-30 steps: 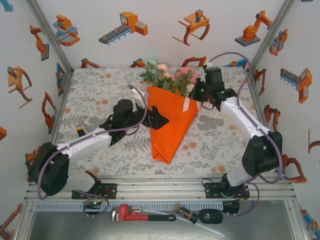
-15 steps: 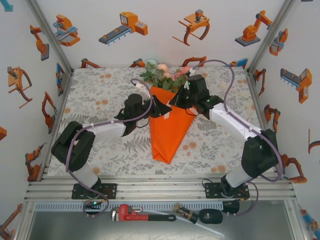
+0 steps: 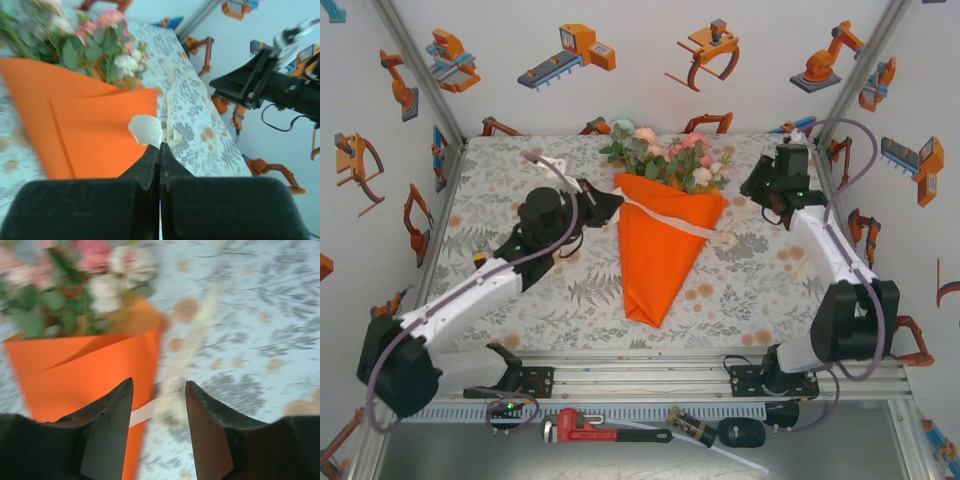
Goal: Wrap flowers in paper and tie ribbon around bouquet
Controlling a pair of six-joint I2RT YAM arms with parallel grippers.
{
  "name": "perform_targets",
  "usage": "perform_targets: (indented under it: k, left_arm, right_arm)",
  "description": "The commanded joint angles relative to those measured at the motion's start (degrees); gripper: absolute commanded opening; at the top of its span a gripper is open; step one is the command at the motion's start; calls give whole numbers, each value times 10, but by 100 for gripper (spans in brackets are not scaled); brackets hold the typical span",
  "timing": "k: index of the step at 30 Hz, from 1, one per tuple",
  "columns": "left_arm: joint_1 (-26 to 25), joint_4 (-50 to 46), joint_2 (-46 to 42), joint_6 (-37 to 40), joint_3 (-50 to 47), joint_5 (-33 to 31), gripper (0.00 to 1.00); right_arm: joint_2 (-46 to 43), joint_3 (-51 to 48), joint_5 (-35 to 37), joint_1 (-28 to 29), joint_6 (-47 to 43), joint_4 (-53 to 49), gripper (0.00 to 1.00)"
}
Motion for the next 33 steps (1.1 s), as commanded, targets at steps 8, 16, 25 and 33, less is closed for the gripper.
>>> perform_targets:
  k: [8,16,25,33]
  left_arm:
    - [44,-332,-212,52,3,-338,0]
    - [115,-444,-322,94,22,-569,0]
    - [152,-383,-374,176,-2,-588,0]
    - [197,-382,-346,161,-2,-526,0]
  right_arm:
    - [196,120,43,-108,4,-37,47]
    - [229,163,71,-173,84,-108,49]
    - [290,265,106,-213,129,-178,65]
    - [370,361,93,-211,234,-265,65]
